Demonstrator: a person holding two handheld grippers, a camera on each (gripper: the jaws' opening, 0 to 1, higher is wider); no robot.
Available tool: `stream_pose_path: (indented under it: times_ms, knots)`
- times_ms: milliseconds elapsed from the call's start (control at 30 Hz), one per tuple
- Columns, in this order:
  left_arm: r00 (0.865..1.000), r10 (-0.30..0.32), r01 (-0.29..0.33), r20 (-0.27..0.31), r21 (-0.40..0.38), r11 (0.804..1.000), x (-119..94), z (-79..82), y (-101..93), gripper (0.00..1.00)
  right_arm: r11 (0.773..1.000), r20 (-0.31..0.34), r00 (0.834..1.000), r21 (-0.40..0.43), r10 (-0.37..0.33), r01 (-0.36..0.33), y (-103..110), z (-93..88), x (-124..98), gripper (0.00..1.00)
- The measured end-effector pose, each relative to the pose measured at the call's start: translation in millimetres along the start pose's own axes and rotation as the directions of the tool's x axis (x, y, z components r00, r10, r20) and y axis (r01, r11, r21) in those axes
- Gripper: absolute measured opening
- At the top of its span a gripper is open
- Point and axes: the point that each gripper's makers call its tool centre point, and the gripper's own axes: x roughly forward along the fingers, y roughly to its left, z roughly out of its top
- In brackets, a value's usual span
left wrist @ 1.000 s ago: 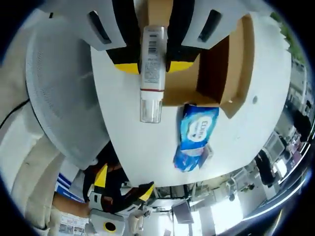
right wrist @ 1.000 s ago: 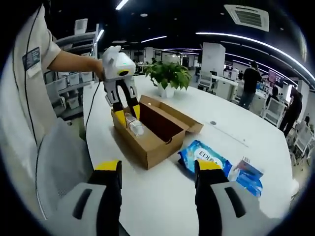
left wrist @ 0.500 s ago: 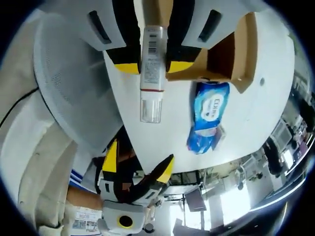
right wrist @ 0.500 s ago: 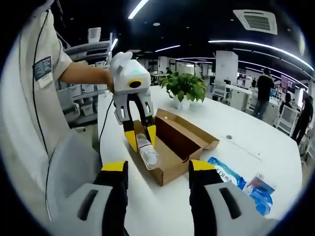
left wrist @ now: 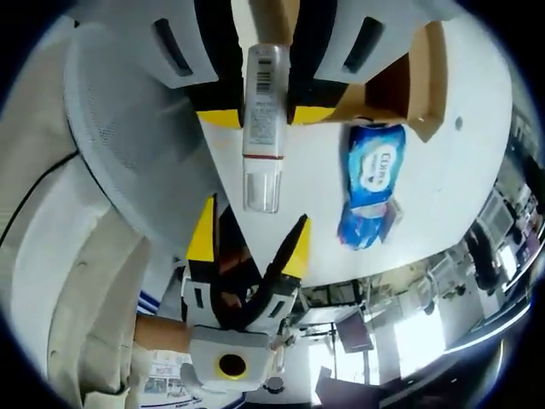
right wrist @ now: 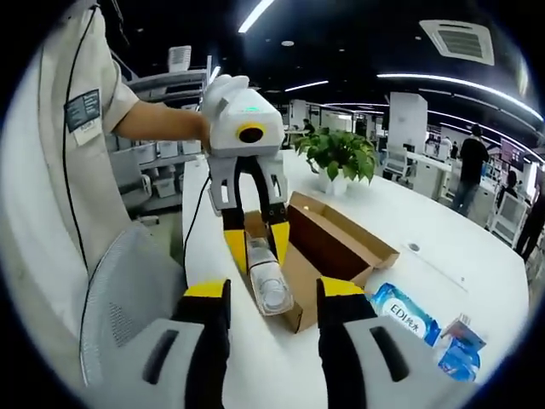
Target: Operate the shoe box by opening the lid, removing the specified soft item, and placing it in the target area until the item is outside and the box remains undamaged.
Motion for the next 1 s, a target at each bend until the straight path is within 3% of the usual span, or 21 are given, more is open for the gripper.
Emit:
stream_pose_path:
  times_ms: [267, 767, 1000]
  knots:
    - [0.999, -0.038, 0.037, 0.036, 0.022, 0.999, 0.9, 9.9, -7.9, 0.17, 0.999, -0.011, 0.999, -0.031, 0.035, -0.035, 7.8, -1.6, 1.4, 0.19]
    - [0.996, -0.079, 0.076, 0.032, 0.072, 0.994, 6.3, 11.1, -15.2, 0.17, 0.993, -0.050, 0.997, -0.103, 0.054, -0.059, 19.0, -11.8, -1.8, 0.17]
    - [0.997, -0.058, 0.051, 0.059, 0.117, 0.992, 9.1, 13.7, -13.5, 0.18, 0.994, -0.072, 0.996, -0.101, 0.043, -0.050, 16.6, -11.9, -5.5, 0.16]
